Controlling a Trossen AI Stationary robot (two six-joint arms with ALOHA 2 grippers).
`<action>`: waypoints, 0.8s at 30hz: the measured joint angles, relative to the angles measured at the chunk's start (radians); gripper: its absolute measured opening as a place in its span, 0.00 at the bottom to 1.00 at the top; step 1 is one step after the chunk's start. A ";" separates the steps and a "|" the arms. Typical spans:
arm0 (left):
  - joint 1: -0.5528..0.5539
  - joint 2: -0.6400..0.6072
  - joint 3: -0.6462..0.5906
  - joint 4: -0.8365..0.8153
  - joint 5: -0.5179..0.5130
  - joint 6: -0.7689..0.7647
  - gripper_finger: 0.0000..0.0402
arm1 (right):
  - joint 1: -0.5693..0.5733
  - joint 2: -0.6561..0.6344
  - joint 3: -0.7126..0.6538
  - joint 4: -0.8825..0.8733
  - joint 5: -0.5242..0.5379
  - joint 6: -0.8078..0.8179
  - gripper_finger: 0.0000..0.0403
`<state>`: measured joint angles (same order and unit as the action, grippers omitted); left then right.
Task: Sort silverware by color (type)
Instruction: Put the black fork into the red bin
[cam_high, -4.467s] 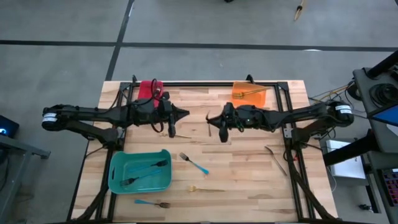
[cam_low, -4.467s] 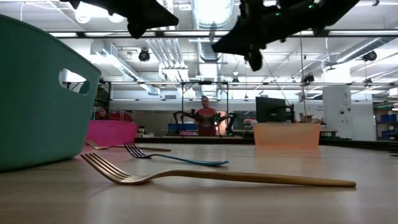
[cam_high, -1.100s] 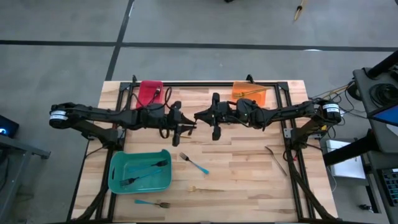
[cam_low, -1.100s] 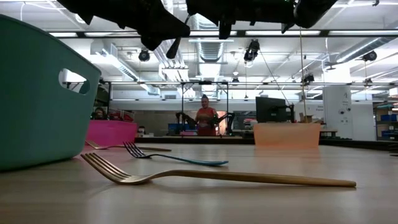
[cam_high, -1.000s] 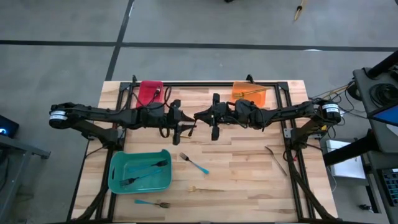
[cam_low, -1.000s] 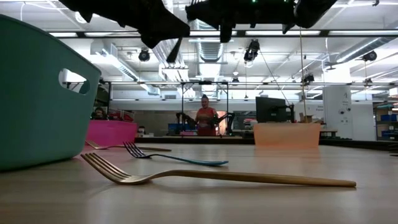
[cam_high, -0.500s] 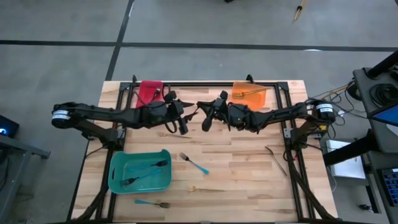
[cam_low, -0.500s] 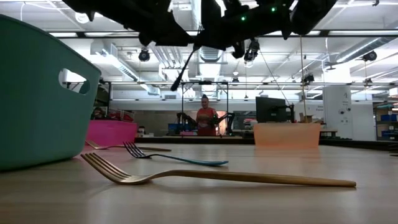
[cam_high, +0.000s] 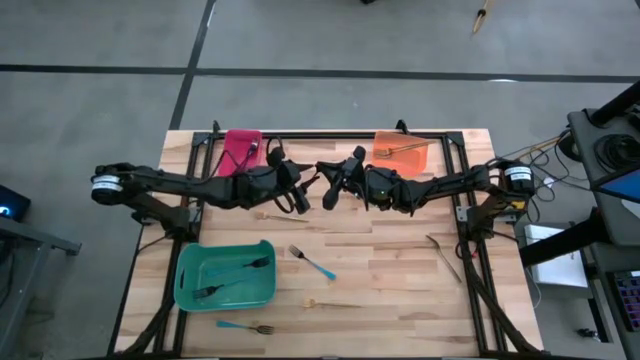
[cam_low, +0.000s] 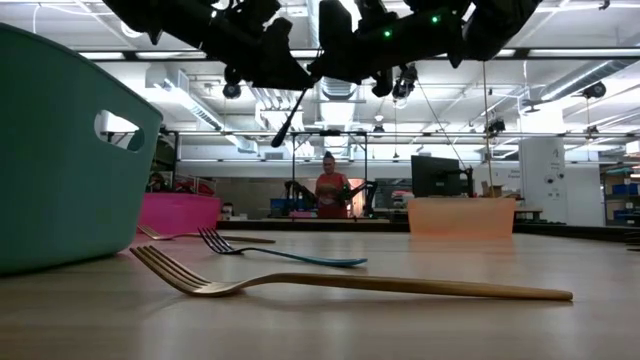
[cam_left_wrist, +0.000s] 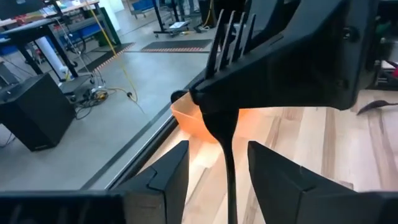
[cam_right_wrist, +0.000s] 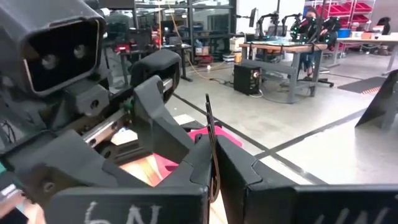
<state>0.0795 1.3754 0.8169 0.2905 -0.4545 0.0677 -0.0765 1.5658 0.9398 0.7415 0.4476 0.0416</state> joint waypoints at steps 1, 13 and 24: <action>0.000 0.007 0.000 0.009 0.000 -0.001 0.35 | 0.000 0.000 0.000 0.003 0.000 0.000 0.02; 0.000 0.023 0.000 0.010 0.000 -0.008 0.02 | 0.000 0.000 0.000 0.005 0.002 0.000 0.02; 0.000 0.020 0.001 0.007 0.027 -0.056 0.00 | -0.005 0.000 0.002 -0.004 -0.001 0.017 0.15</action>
<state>0.0795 1.3956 0.8177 0.2972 -0.4274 0.0114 -0.0812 1.5658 0.9413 0.7380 0.4467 0.0589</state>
